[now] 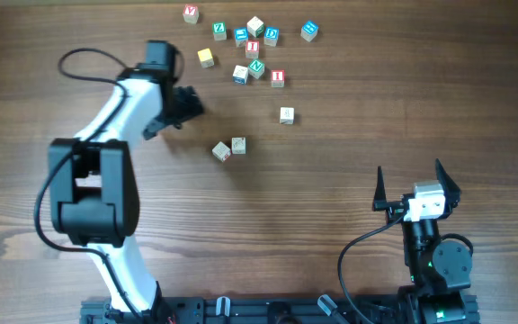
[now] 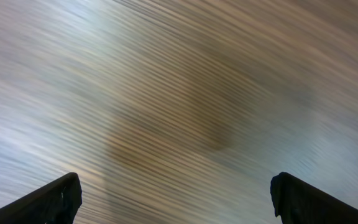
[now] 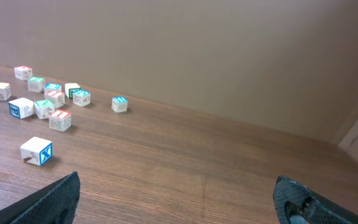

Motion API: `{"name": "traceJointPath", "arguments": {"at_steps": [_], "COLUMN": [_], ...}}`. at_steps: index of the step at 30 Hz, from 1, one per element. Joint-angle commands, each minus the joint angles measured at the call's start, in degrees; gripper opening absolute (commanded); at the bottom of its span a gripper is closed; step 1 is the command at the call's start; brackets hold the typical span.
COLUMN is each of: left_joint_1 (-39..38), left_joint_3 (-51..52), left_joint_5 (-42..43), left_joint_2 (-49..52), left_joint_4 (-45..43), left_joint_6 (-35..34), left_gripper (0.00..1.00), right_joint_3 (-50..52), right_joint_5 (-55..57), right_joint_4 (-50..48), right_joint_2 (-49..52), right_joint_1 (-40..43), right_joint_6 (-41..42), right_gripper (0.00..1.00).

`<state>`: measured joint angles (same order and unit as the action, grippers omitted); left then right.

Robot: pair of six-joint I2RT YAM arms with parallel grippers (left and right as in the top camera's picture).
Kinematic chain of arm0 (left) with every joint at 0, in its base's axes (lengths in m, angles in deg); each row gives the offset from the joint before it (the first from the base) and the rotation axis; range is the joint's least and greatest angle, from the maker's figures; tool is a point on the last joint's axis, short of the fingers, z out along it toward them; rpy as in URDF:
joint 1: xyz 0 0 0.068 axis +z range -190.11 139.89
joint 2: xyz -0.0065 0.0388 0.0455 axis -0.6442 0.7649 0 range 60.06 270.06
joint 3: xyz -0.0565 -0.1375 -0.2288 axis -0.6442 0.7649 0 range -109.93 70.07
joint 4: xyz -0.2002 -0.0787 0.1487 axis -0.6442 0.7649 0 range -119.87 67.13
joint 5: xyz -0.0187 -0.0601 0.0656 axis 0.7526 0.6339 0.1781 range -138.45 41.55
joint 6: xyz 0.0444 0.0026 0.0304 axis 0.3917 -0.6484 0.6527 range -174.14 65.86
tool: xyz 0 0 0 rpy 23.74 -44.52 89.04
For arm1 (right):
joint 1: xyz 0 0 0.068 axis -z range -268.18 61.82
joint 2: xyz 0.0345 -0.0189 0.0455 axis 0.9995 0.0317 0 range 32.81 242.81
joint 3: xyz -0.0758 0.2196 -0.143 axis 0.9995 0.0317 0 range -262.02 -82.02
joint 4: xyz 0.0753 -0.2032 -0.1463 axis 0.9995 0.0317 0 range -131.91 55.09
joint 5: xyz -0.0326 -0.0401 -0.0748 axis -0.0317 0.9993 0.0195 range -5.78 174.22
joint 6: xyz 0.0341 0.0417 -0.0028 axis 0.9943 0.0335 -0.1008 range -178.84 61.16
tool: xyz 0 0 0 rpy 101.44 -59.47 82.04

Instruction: Form a tower

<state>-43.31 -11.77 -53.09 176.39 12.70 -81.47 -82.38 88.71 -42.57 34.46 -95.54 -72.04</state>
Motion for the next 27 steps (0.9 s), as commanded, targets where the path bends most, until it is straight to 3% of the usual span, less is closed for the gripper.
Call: {"name": "traceJointPath", "arguments": {"at_steps": [1,6,10,27], "left_joint_1": [7.8,17.9,21.1,22.1], "left_joint_3": [0.3,0.3,0.3,0.3], "left_joint_5": [-4.2,-4.2,-4.2,-4.2], "left_joint_2": [0.0,0.0,0.0,0.0], "left_joint_4": [0.9,2.6,2.6,2.6], "left_joint_6": [-0.1,-0.1,-0.1,-0.1], "left_gripper": [1.0,1.0,1.0,1.0], "right_joint_3": [0.1,0.1,0.1,0.1], "right_joint_5": [-0.9,-0.9,-0.9,-0.9], "right_joint_4": [-0.1,-0.1,-0.1,-0.1], "right_joint_2": [-0.2,-0.2,-0.2,-0.2], "right_joint_1": [-0.2,-0.2,-0.2,-0.2], "right_joint_6": [-0.3,-0.3,-0.3,-0.3], "right_gripper": [1.0,1.0,1.0,1.0]}}
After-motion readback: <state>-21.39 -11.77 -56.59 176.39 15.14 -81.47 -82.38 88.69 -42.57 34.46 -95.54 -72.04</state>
